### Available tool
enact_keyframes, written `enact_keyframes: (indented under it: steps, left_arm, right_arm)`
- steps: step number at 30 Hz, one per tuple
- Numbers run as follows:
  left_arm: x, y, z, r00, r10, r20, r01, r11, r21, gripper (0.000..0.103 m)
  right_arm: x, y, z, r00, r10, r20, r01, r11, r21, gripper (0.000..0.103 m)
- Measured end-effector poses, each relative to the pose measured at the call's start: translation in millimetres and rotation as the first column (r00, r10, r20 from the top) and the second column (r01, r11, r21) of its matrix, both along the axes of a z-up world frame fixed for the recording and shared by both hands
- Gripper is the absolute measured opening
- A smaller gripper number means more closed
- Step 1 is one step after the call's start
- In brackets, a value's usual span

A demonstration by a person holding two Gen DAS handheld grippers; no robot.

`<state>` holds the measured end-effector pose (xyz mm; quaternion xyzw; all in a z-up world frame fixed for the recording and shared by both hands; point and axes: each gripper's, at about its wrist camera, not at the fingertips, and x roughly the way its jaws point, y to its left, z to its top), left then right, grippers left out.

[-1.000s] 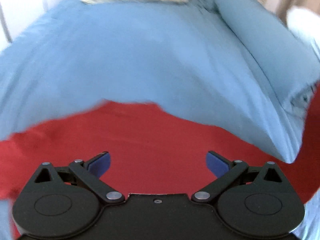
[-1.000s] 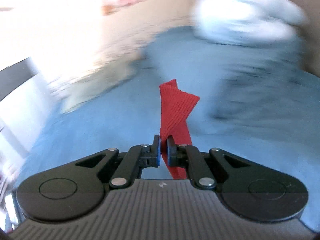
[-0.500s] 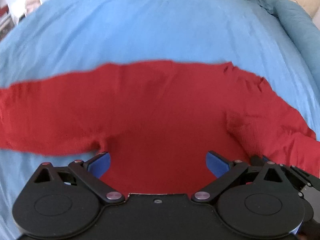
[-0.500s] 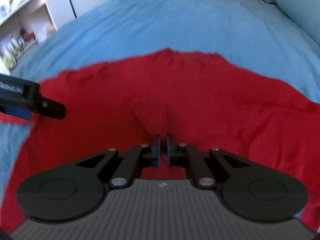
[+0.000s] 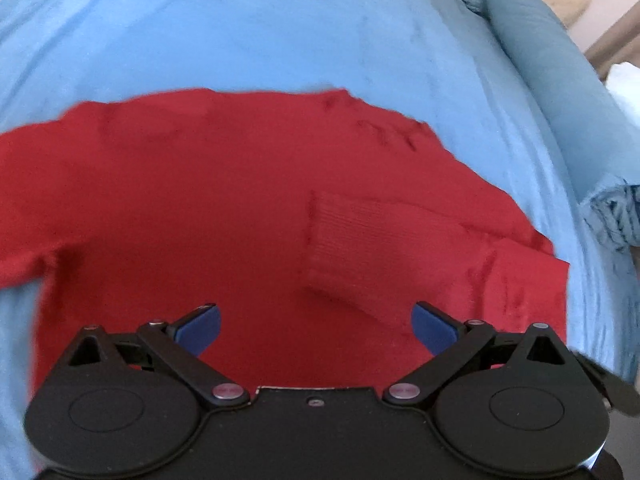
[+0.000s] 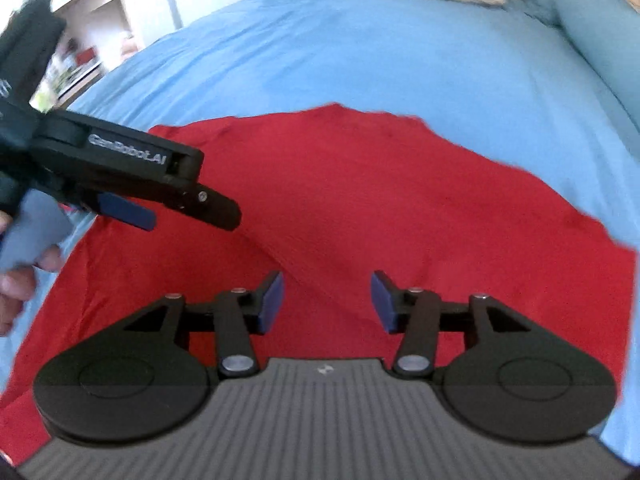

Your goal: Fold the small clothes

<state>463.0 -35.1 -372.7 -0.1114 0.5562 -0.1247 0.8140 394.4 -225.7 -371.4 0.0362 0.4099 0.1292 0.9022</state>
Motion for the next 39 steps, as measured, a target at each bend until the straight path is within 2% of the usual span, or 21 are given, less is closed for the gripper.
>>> enact_keyframes:
  steps: [3, 9, 11, 14, 15, 17, 20, 24, 27, 30, 35, 38, 39]
  left_arm:
    - [-3.2, -13.2, -8.4, 0.999, 0.035, -0.007, -0.035, 0.999, -0.026, 0.086]
    - [-8.7, -20.8, -24.0, 0.995, 0.100, 0.002, -0.100, 0.994, -0.044, 0.075]
    - [-5.2, -25.5, -25.1, 0.994, 0.101, 0.029, -0.100, 0.994, -0.039, 0.067]
    - [2.2, -29.5, -25.5, 0.996, 0.082, 0.040, -0.081, 0.996, -0.020, 0.031]
    - [6.9, -31.5, -26.2, 0.997, 0.072, 0.041, -0.072, 0.997, -0.015, 0.002]
    - [11.4, -31.3, -21.0, 0.996, 0.064, 0.055, -0.062, 0.998, -0.024, 0.004]
    - [10.7, -26.8, 4.8, 0.988, 0.054, 0.142, -0.048, 0.998, -0.043, 0.004]
    - [3.6, -8.3, 51.6, 0.958, 0.063, 0.280, -0.055, 0.998, -0.035, 0.004]
    - [-5.3, 19.2, 68.8, 0.933, 0.114, 0.342, -0.120, 0.993, -0.002, 0.004]
    - [-12.6, 43.1, 57.9, 0.921, 0.135, 0.365, -0.178, 0.980, 0.085, 0.004]
    - [-12.5, 71.0, 22.3, 0.935, 0.169, 0.312, -0.211, 0.972, 0.105, 0.005]
    - [-6.9, 73.0, 17.2, 0.944, 0.192, 0.269, -0.233, 0.963, 0.132, 0.018]
    - [-4.7, 74.9, 20.1, 0.940, 0.212, 0.266, -0.257, 0.955, 0.146, 0.039]
  right_arm:
    - [-20.4, -23.4, 4.7, 0.997, -0.079, -0.021, 0.079, 0.997, 0.000, 0.066]
    - [-41.0, -48.8, -2.7, 0.986, -0.155, -0.056, 0.156, 0.987, 0.023, 0.067]
    - [-43.0, -53.5, -6.6, 0.982, -0.177, -0.065, 0.179, 0.984, 0.025, 0.067]
    - [-40.3, -58.9, -13.6, 0.973, -0.217, -0.078, 0.221, 0.974, 0.044, 0.067]
    - [-36.7, -58.8, -16.7, 0.970, -0.230, -0.082, 0.235, 0.971, 0.049, 0.067]
    - [-34.9, -59.2, -19.3, 0.965, -0.247, -0.086, 0.252, 0.966, 0.052, 0.067]
    - [-35.3, -62.8, -17.4, 0.961, -0.264, -0.087, 0.270, 0.960, 0.068, 0.067]
    - [-34.3, -65.3, -11.2, 0.960, -0.270, -0.076, 0.276, 0.959, 0.069, 0.069]
    - [-32.9, -66.0, -8.8, 0.961, -0.266, -0.070, 0.270, 0.960, 0.068, 0.072]
    - [-31.5, -65.7, -10.6, 0.963, -0.260, -0.070, 0.264, 0.963, 0.062, 0.073]
    - [-31.0, -66.7, -17.8, 0.963, -0.257, -0.077, 0.261, 0.965, 0.036, 0.073]
    - [-30.2, -69.4, -19.8, 0.961, -0.268, -0.073, 0.269, 0.963, 0.005, 0.073]
    - [-29.8, -71.8, -19.9, 0.959, -0.275, -0.071, 0.275, 0.961, -0.005, 0.073]
